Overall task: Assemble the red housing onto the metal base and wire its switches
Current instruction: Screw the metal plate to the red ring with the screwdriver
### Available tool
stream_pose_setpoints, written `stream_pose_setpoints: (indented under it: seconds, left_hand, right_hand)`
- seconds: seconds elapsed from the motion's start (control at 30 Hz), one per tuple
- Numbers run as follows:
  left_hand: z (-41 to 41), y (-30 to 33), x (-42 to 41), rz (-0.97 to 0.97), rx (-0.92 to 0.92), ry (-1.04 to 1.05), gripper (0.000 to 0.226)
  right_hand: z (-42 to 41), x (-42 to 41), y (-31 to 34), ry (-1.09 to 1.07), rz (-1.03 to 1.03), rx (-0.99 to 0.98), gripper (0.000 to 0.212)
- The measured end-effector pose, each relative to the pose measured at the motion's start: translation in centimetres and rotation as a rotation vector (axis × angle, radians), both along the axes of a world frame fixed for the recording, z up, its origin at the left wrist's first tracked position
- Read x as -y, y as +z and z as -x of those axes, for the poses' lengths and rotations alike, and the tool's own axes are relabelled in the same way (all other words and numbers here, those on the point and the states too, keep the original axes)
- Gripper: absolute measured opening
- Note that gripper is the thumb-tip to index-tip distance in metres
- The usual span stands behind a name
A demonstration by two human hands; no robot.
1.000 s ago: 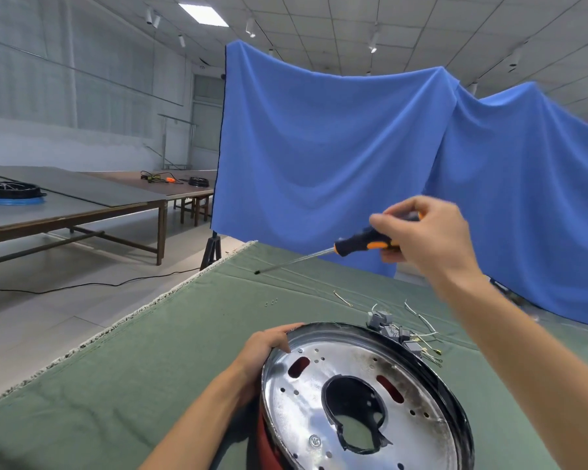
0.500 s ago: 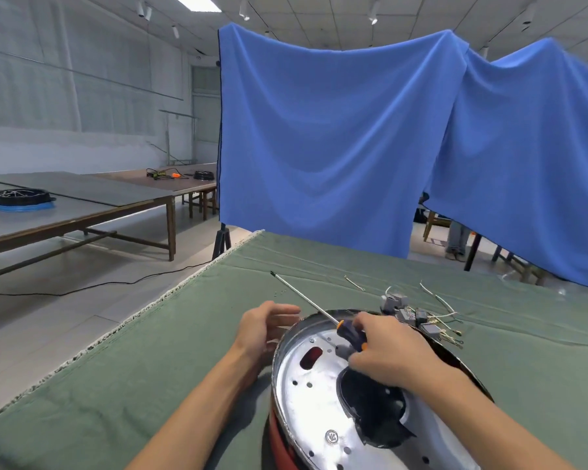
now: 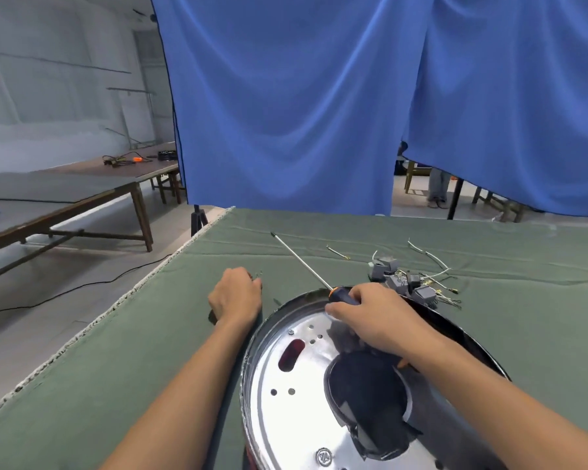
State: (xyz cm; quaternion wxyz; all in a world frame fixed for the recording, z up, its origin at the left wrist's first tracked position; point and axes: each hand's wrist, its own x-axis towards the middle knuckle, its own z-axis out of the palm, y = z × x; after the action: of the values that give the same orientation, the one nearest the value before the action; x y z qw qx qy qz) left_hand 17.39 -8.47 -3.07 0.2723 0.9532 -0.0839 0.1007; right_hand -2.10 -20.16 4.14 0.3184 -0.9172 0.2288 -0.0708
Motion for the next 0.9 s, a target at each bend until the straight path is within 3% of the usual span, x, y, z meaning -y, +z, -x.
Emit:
stream_pose_setpoints:
  seconds: [0.2,0.3,0.37,0.53,0.67,0.8,0.9]
  left_hand:
    - [-0.4,0.1,0.4,0.031,0.022,0.042,0.019]
    - [0.0,0.2,0.1,0.139,0.003,0.031,0.017]
    - [0.8,0.3,-0.6,0.333,-0.067,0.008,0.015]
    - [3.7,3.3,-3.4,1.141,-0.352,0.019,0.016]
    - [6.6,7.3,-5.0,1.415,-0.439,-0.111,0.017]
    - [8.8,10.2,-4.8,1.577,-0.533,-0.234,0.018]
    - [9.4,10.3,-4.0,1.664,-0.600,-0.239,0.015]
  right_hand:
    - [0.2,0.0,-0.5,0.024,-0.039,0.005,0.032]
    - [0.3,0.1,-0.4,0.031,-0.060,0.012,0.032]
    - [0.4,0.1,-0.5,0.035,-0.070,0.016,0.033]
    - [0.9,0.2,-0.2,0.075,-0.081,0.033,0.033]
    - [1.6,0.0,0.3,0.087,-0.113,0.123,0.040]
    - [2.4,-0.3,1.1,0.049,0.097,0.246,0.041]
    - [3.3,-0.5,1.5,0.024,0.135,0.313,0.046]
